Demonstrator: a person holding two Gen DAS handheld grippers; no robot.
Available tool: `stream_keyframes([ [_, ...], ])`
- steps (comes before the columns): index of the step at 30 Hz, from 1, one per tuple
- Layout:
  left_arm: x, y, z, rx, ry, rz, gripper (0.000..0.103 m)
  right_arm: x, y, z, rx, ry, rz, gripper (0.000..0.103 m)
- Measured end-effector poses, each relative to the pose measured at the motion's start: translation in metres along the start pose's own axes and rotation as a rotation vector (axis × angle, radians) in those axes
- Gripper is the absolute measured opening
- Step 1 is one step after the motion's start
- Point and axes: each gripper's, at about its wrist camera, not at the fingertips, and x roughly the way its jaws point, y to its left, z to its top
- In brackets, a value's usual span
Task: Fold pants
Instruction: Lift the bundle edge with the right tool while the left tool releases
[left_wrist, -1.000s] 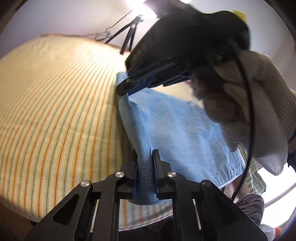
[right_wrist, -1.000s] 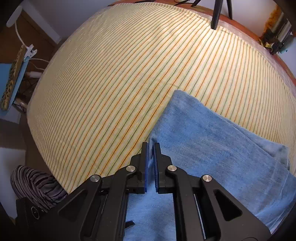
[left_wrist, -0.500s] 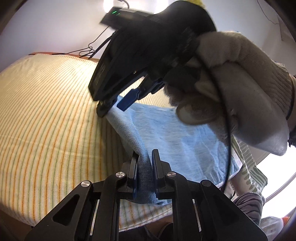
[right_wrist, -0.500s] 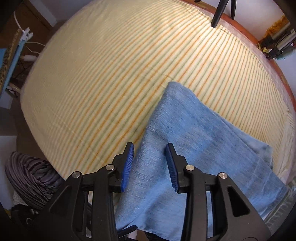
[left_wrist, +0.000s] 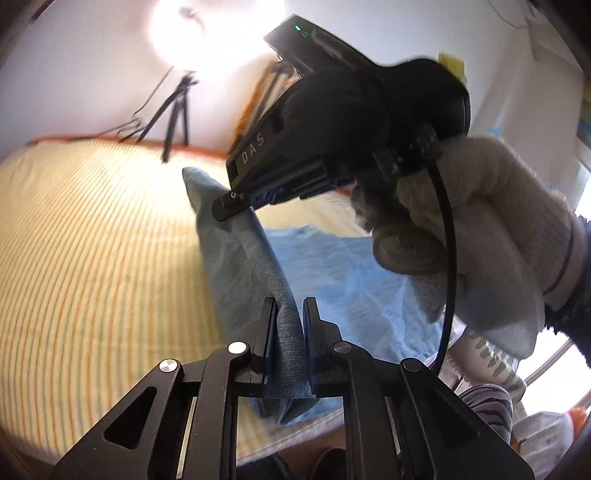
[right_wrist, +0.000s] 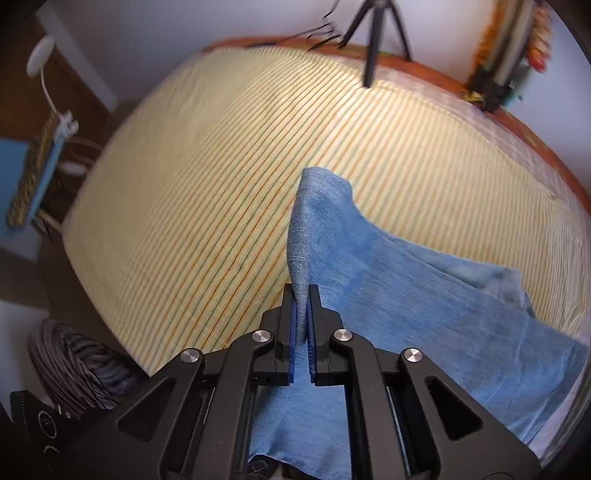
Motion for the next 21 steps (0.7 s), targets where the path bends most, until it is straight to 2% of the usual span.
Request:
stream_keyframes([
  [4, 0.010, -0.027, 0.009, 0.032, 0.016, -0.050, 0.011, -0.022, -0.020, -0.018, 0.077, -0.091, 0.054, 0.005],
  [6, 0.013, -0.035, 0.014, 0.042, 0.027, -0.073, 0.017, -0.032, -0.032, -0.026, 0.109, -0.127, 0.070, 0.005],
  [9, 0.019, -0.047, 0.018, 0.050, 0.057, -0.093, 0.031, -0.050, -0.058, -0.041, 0.158, -0.174, 0.083, 0.005],
  [12, 0.019, -0.058, 0.017, 0.038, 0.073, -0.136, 0.031, -0.058, -0.080, -0.048, 0.193, -0.206, 0.095, 0.005],
  [15, 0.001, -0.060, 0.015, 0.051, 0.062, -0.167, 0.031, -0.066, -0.103, -0.060, 0.227, -0.239, 0.110, 0.005],
  [17, -0.008, -0.059, 0.016, 0.080, 0.038, -0.145, 0.031, -0.075, -0.118, -0.070, 0.251, -0.263, 0.114, 0.005],
  [19, -0.010, -0.053, 0.014, 0.119, 0.015, -0.087, 0.031, -0.083, -0.135, -0.082, 0.286, -0.287, 0.127, 0.005],
  [21, 0.004, -0.047, 0.014, 0.142, 0.042, -0.022, 0.031, -0.089, -0.147, -0.090, 0.302, -0.299, 0.131, 0.005],
])
